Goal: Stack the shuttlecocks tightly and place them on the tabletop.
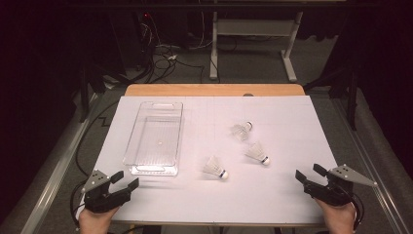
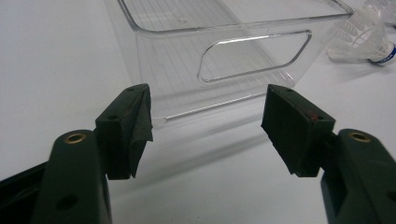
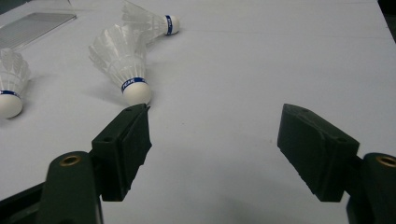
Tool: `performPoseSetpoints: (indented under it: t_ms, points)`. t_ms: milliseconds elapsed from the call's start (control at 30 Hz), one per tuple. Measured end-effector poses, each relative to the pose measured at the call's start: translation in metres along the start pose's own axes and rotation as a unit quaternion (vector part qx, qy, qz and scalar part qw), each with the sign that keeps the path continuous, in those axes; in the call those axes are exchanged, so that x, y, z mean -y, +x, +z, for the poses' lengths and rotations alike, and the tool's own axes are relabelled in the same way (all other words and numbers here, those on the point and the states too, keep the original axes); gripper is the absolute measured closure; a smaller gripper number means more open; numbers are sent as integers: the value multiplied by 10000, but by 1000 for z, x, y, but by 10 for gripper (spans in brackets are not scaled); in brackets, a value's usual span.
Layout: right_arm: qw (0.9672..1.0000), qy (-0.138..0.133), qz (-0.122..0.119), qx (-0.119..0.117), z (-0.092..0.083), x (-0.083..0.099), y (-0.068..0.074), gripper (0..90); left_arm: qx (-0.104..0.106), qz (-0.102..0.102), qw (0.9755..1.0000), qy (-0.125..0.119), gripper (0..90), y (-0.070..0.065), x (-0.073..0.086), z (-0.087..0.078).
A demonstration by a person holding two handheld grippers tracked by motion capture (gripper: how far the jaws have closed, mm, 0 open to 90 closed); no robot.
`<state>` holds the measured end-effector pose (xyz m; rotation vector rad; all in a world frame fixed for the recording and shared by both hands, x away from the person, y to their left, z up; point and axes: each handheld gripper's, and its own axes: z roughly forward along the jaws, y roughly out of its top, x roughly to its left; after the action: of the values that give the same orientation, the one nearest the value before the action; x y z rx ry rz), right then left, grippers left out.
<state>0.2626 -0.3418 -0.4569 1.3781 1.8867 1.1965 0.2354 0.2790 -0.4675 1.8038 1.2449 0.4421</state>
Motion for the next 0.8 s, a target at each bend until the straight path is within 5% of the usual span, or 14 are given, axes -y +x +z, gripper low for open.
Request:
performPoseSetpoints:
  t_ms: [800]
  points:
    - [10000, 5, -13, -18, 0, 0, 1, 264, 177, 76, 9998, 42, 341, -8, -4, 2]
